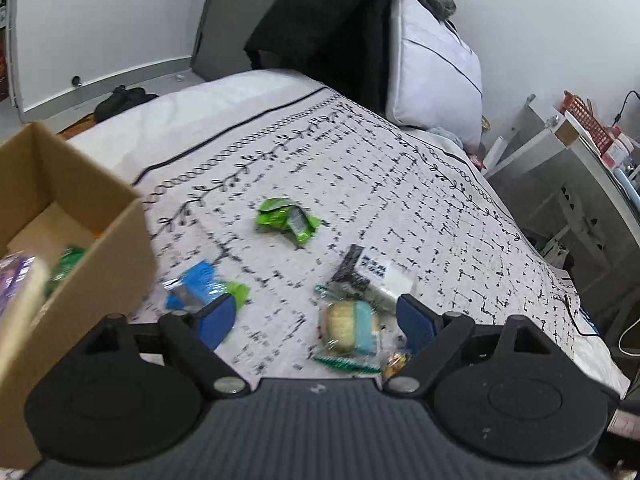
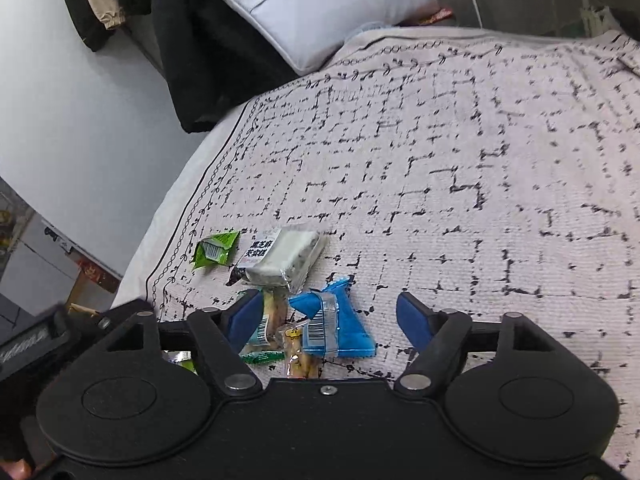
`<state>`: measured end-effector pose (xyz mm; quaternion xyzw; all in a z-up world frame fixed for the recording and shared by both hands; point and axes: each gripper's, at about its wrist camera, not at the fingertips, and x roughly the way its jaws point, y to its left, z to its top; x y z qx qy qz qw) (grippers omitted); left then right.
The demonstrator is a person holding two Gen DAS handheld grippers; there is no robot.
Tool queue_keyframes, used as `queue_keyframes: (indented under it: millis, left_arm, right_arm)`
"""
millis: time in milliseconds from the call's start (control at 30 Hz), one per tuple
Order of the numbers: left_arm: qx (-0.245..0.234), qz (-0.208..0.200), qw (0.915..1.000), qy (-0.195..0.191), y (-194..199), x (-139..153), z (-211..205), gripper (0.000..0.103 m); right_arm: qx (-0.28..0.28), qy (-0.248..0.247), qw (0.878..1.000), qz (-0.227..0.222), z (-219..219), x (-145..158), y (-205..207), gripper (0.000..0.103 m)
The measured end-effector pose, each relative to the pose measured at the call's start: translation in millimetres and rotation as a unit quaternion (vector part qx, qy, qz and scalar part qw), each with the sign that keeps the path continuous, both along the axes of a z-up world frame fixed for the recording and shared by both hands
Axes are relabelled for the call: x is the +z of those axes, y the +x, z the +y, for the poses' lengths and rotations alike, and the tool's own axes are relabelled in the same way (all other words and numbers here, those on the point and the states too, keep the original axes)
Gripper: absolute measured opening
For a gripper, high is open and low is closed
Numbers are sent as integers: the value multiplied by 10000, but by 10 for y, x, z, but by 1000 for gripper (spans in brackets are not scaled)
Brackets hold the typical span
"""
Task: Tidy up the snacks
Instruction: 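Grasp the round cake pack with the left tool while the right tool grasps the blue triangular pack, then carry the cake pack and blue pack over the box and open both tools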
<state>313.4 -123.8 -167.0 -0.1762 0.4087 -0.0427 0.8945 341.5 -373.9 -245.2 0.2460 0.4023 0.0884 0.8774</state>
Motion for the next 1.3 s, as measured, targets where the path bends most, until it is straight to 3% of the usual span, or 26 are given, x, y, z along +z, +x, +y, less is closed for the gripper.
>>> queue_keyframes:
  millis: [333, 667, 867, 1033, 1300]
  left_arm:
    - [-301, 274, 9991, -85, 248, -325, -319, 85]
    - [-262, 561, 9979, -197, 374, -608, -415, 82]
    - [-278, 422, 9987, 78, 358, -653, -495, 81]
    - [-329, 429, 9975, 464, 338, -643, -510, 48]
    - [-309, 500, 9959, 693, 216, -555, -487, 47]
  right_arm:
    - [94, 78, 9997, 208, 30, -170, 81, 59]
    - [262, -474, 9985, 96, 134, -221, 135, 42]
    - [310, -744, 9967, 54, 175, -214, 106, 34]
    - [332, -745, 9966, 63, 166, -180, 56, 30]
    - [153, -723, 9972, 79, 92, -136, -92, 25]
